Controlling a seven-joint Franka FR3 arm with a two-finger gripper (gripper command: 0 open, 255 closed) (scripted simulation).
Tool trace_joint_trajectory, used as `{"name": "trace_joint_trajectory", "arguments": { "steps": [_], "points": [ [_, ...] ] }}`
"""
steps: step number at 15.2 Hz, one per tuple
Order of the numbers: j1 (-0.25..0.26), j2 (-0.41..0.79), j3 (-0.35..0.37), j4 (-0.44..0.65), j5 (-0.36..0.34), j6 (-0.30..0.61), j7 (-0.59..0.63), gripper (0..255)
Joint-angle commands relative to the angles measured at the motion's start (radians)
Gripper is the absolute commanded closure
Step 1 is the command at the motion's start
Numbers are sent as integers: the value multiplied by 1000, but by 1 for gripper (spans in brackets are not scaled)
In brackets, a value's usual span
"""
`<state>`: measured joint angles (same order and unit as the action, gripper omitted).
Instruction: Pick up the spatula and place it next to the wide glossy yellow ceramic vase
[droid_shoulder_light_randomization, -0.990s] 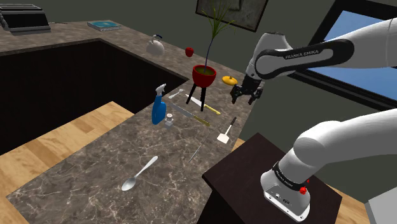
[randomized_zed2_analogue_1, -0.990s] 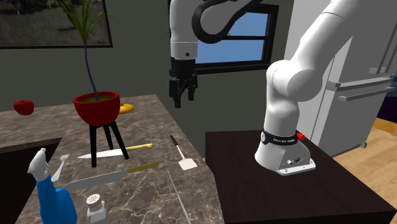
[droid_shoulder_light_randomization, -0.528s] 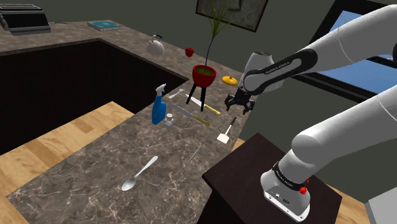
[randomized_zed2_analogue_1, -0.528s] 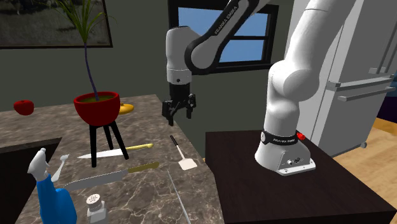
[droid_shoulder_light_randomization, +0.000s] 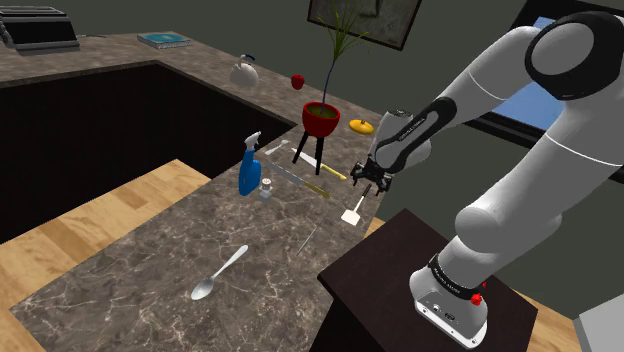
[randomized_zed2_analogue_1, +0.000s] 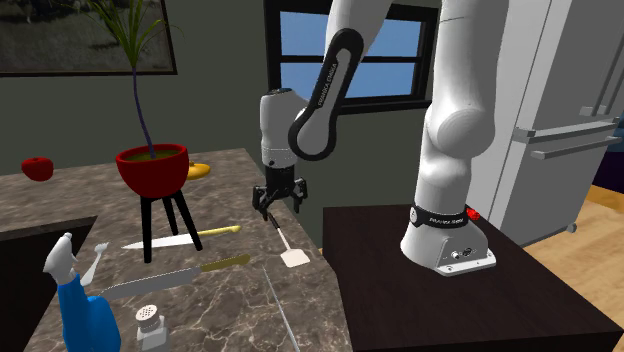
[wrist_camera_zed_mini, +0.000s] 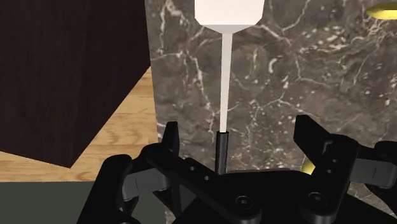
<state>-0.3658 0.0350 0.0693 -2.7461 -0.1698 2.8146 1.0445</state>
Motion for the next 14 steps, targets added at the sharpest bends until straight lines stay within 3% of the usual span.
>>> {"name": "trace_joint_trajectory", "arguments": {
  "steps": [1, 8, 14],
  "points": [
    [-3, 76, -19, 14, -55, 63, 95, 0],
    [37, 222, -85, 47, -150, 175, 170, 0],
    [39, 222, -87, 47, -149, 175, 168, 0]
  ]
}}
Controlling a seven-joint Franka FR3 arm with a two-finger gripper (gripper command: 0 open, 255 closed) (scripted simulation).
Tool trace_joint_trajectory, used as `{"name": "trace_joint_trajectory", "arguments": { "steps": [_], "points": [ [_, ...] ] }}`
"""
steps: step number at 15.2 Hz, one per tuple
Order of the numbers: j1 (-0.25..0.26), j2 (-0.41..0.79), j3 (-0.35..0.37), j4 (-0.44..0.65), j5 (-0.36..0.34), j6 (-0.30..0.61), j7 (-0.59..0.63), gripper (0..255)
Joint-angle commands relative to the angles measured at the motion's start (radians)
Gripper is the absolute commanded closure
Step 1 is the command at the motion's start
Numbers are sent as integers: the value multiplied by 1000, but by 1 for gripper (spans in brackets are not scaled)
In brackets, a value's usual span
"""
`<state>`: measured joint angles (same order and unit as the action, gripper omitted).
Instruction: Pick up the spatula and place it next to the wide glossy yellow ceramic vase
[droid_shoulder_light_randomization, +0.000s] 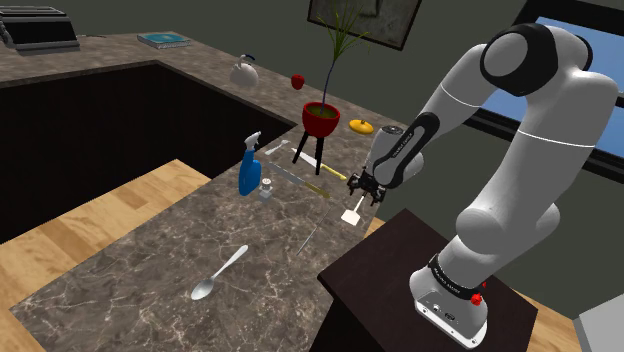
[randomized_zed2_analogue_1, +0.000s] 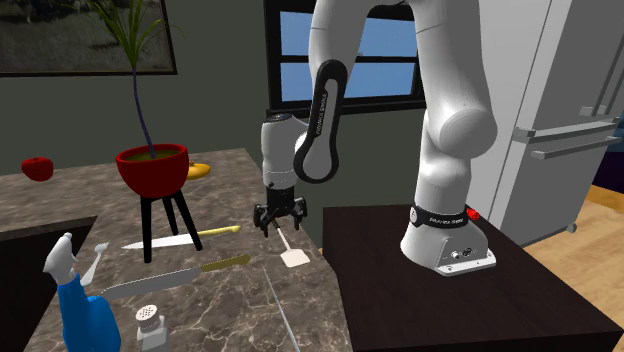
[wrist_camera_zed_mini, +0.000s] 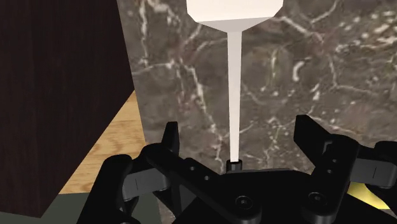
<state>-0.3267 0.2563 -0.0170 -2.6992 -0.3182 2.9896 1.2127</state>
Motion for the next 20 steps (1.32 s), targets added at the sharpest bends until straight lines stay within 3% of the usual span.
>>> {"name": "trace_joint_trajectory", "arguments": {
  "steps": [1, 2, 3, 12, 20],
  "points": [
    [0, 1, 0, 0, 0, 0, 0, 0],
    [0, 0, 0, 0, 0, 0, 0, 0],
    [0, 0, 0, 0, 0, 0, 0, 255],
    [0, 1, 0, 0, 0, 0, 0, 255],
    [-51, -150, 73, -29, 99, -120, -83, 255]
  ]
}}
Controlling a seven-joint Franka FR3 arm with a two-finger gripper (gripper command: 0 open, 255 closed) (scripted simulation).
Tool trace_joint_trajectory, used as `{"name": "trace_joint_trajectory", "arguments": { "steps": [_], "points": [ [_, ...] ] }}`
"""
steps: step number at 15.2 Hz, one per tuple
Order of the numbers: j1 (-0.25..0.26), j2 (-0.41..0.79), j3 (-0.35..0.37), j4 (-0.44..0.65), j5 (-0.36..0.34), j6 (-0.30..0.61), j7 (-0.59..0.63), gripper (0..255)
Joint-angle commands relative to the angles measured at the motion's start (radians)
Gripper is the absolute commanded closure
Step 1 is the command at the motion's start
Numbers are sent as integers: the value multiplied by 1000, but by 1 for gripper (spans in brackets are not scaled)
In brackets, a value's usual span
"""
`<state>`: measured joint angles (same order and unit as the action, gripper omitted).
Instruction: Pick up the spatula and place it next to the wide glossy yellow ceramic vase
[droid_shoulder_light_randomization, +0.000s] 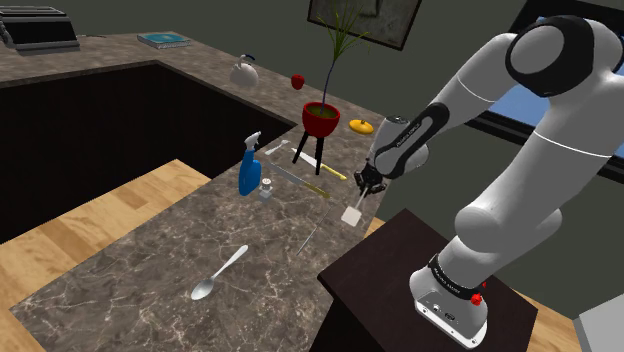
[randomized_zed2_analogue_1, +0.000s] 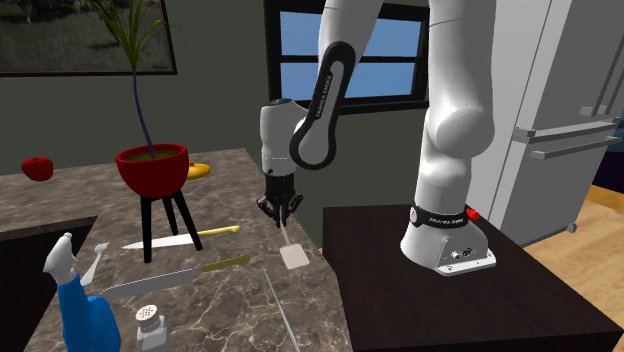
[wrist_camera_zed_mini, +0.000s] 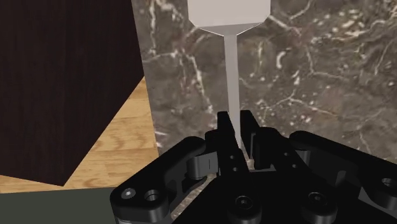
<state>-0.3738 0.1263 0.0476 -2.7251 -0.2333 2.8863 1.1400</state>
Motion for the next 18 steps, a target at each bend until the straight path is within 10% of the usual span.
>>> {"name": "trace_joint_trajectory", "arguments": {
  "steps": [1, 18],
  "points": [
    [-6, -38, 13, -6, 28, -33, -21, 255],
    [11, -318, 25, 4, 160, -318, -128, 255]
  ]
}}
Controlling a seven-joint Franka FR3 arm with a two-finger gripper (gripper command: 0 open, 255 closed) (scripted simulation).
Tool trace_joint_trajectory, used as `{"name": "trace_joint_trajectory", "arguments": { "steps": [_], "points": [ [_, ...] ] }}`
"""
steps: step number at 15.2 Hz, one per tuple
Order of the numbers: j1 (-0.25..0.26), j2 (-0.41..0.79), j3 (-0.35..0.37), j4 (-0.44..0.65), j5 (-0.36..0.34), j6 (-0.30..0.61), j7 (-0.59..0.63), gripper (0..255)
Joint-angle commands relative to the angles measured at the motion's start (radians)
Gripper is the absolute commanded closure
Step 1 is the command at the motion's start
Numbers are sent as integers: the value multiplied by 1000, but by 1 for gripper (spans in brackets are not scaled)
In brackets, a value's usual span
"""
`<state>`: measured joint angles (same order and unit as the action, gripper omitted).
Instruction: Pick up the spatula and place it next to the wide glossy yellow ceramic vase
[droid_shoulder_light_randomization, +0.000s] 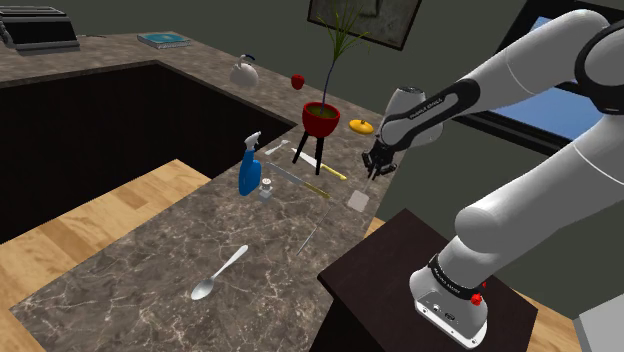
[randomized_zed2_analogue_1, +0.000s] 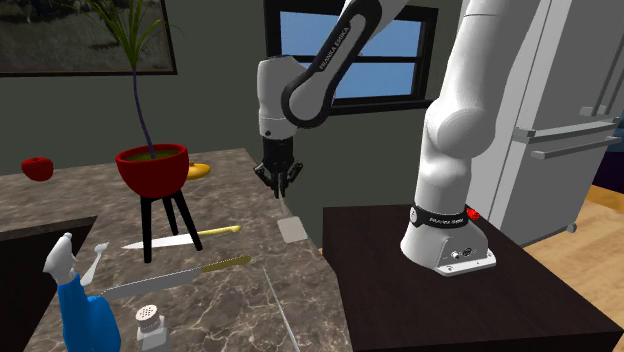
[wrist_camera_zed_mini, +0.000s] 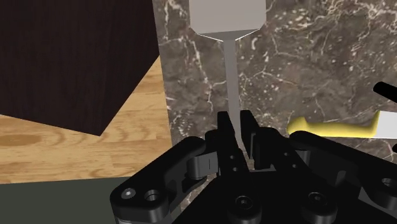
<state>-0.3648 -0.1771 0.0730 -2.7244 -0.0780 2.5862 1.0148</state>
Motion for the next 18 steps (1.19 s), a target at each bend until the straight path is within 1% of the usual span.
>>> {"name": "trace_joint_trajectory", "arguments": {
  "steps": [1, 4, 8, 13, 18],
  "points": [
    [3, -24, -1, 5, 7, -30, -5, 255],
    [-34, 39, -46, 72, -7, -31, -76, 255],
    [-74, 128, -100, 176, -7, -41, -170, 255],
    [-121, 247, -151, 328, 16, -69, -287, 255],
    [-173, 373, -180, 502, 52, -114, -395, 255]
  ]
}}
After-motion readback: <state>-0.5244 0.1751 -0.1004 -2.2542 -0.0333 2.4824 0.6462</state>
